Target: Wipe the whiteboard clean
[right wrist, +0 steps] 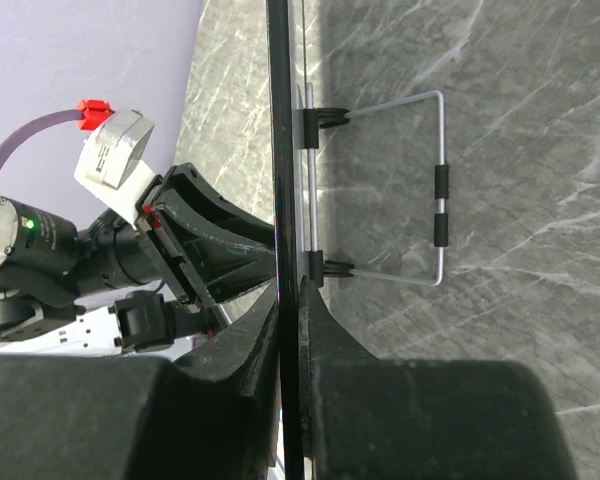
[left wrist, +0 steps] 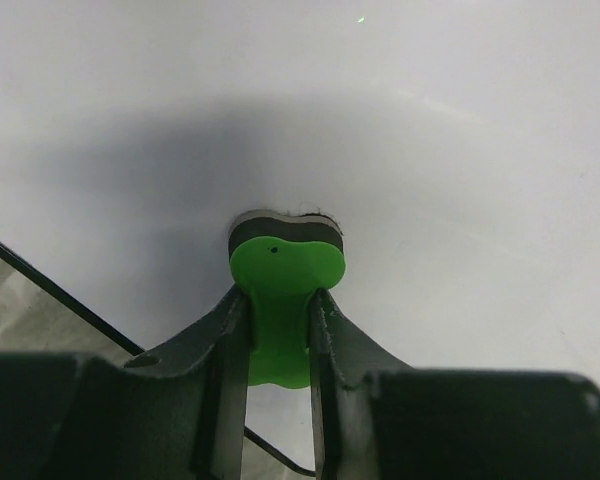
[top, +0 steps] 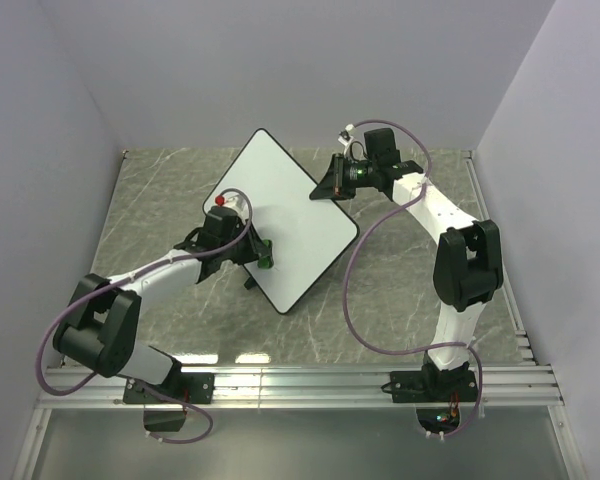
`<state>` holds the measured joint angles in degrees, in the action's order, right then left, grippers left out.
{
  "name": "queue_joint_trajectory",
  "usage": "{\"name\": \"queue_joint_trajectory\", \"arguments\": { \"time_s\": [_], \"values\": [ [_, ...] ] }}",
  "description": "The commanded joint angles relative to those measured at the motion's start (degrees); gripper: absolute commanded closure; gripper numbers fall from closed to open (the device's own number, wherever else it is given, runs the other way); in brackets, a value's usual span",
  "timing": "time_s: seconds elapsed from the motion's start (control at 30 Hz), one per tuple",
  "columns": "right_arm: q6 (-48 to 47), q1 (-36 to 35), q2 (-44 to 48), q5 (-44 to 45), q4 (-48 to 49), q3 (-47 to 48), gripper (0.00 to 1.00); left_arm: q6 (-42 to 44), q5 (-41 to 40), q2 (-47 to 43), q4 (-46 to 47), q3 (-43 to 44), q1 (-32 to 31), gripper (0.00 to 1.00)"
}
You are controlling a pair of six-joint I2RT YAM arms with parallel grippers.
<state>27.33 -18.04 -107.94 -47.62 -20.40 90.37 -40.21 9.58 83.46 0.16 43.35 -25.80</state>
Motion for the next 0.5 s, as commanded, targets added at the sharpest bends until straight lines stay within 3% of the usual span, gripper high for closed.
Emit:
{"name": "queue_joint_trajectory", "arguments": {
  "time_s": [0.0, 0.13, 0.3, 0.47],
  "values": [
    [4.1, -2.3, 0.2, -3.9, -0.3, 3.3, 1.0, 3.8, -5.6, 7.8, -2.5, -0.6, -0.7, 1.0],
    [4.2, -2.0, -0.1, -3.9, -0.5, 4.3, 1.0, 3.6, -4.4, 6.2, -2.6, -0.5, -4.8, 1.0],
    [5.3, -2.0, 0.0, -4.1, 0.7, 3.8, 1.0, 2.0, -2.9, 3.9, -3.5, 0.8, -15.1, 1.0],
    [5.5, -1.9, -0.2, -4.1, 1.2, 3.6, 1.0, 0.7, -2.6, 4.1, -4.6, 0.2, -18.0, 1.0]
  ]
}}
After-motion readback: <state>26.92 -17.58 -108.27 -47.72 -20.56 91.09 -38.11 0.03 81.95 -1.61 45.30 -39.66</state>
